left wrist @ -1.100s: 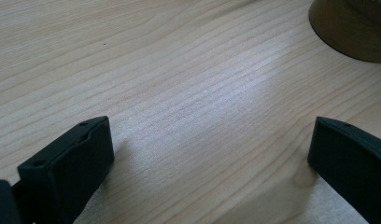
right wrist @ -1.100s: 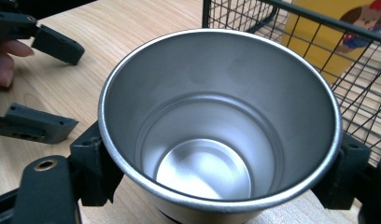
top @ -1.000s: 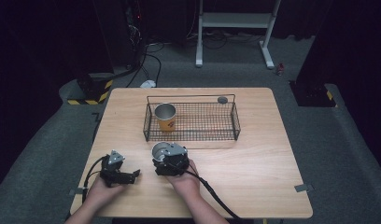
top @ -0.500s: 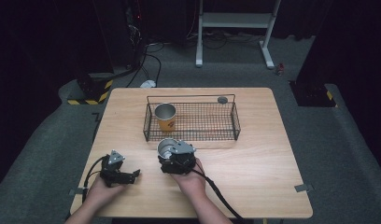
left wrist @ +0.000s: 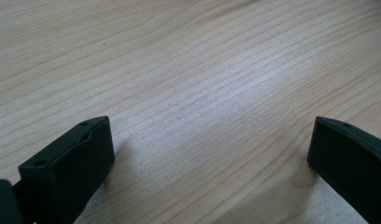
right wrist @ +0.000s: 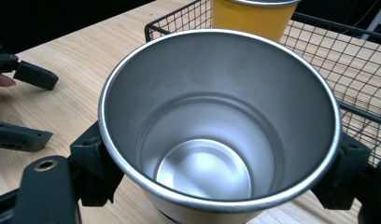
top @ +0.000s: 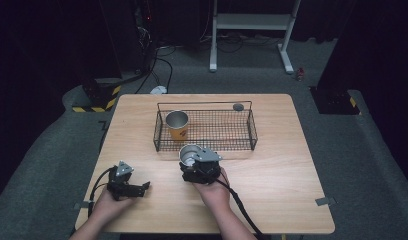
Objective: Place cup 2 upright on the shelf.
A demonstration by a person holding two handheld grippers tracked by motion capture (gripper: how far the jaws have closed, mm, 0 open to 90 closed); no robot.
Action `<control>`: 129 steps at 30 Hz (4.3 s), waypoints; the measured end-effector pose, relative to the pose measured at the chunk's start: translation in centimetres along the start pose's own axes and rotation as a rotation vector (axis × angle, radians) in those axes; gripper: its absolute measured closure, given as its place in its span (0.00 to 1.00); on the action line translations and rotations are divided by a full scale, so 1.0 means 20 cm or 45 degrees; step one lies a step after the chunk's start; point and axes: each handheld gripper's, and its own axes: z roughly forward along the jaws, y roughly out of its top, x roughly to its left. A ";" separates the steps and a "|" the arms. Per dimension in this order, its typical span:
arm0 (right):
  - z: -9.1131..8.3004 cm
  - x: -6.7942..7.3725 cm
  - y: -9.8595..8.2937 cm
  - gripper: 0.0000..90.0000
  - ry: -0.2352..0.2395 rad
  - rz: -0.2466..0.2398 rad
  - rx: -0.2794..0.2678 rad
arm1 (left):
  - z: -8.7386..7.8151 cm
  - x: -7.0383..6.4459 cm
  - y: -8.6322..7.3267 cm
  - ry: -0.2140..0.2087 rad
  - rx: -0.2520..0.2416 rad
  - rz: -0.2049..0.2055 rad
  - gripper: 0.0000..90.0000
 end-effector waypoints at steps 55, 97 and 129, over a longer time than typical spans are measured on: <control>-0.35 -0.51 0.08 0.21 -0.325 0.105 -0.063 | 0.00 0.00 -0.01 0.024 -0.013 -0.029 0.03; -0.10 -0.67 0.29 0.21 -0.406 0.170 -0.006 | -0.01 0.00 -0.01 0.005 -0.005 -0.001 0.03; 0.23 -0.77 0.26 0.21 -0.454 0.250 0.222 | -0.01 0.00 0.00 -0.008 -0.012 0.004 0.04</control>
